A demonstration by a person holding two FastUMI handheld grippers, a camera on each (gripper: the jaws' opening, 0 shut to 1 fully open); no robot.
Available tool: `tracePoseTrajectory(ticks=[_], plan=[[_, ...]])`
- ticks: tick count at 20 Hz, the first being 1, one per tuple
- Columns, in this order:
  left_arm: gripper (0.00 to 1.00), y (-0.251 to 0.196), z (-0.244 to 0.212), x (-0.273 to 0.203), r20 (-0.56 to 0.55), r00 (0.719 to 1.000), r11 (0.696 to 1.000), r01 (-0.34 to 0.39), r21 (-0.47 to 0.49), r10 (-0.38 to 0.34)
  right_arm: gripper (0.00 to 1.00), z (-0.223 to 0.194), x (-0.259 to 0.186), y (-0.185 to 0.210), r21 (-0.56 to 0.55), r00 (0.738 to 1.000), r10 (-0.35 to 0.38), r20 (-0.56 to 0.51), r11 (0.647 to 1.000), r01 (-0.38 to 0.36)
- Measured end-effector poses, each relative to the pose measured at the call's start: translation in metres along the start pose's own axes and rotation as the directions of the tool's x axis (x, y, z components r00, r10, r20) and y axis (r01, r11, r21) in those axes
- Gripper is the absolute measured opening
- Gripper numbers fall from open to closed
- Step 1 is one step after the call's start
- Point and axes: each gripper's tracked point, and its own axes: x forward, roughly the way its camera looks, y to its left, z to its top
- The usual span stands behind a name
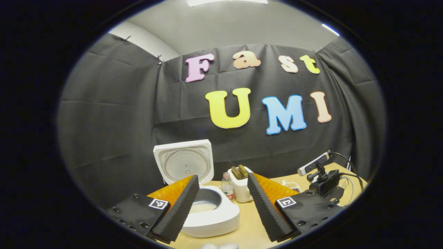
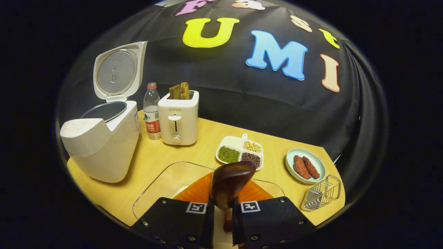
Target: Close the left gripper, press the button to open the rice cooker; take a wooden spoon from the chopstick holder with the right hand, scoop a spoonful of rice and pour it into the rice cooker, then put the wooden spoon back into the chopstick holder.
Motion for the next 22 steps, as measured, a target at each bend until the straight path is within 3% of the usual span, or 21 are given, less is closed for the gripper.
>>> tracePoseTrajectory(ticks=[4, 9, 12, 14, 16, 22], plan=[[0.98, 0.002, 0.004, -0.002, 0.013, 1.0, 1.0, -0.002, 0.019, 0.001, 0.21, 0.002, -0.001, 0.019, 0.184, 0.998, 0.066, -0.017, 0.981, -0.061], [0.99, 0.004, 0.002, 0.003, -0.003, 1.0, 1.0, -0.006, -0.001, 0.006, 0.21, 0.007, -0.001, 0.035, 0.404, 0.985, 0.17, -0.009, 0.902, -0.152], [0.98, 0.006, 0.007, 0.002, 0.004, 1.0, 1.0, -0.013, -0.002, 0.013, 0.22, 0.01, -0.001, 0.039, 0.576, 0.972, 0.236, 0.012, 0.793, -0.2], [0.98, 0.006, 0.009, 0.002, 0.008, 1.0, 1.0, -0.012, 0.009, 0.012, 0.21, 0.006, 0.001, 0.032, 0.632, 0.967, 0.253, 0.013, 0.747, -0.204], [0.98, 0.005, 0.011, 0.001, 0.008, 1.0, 1.0, -0.014, 0.015, 0.013, 0.21, 0.002, 0.001, 0.022, 0.706, 0.962, 0.273, 0.02, 0.677, -0.207], [0.98, 0.003, 0.018, -0.002, 0.021, 1.0, 0.999, -0.011, 0.031, 0.01, 0.21, 0.015, -0.014, -0.04, 0.843, 0.963, 0.241, 0.118, 0.488, -0.226]])
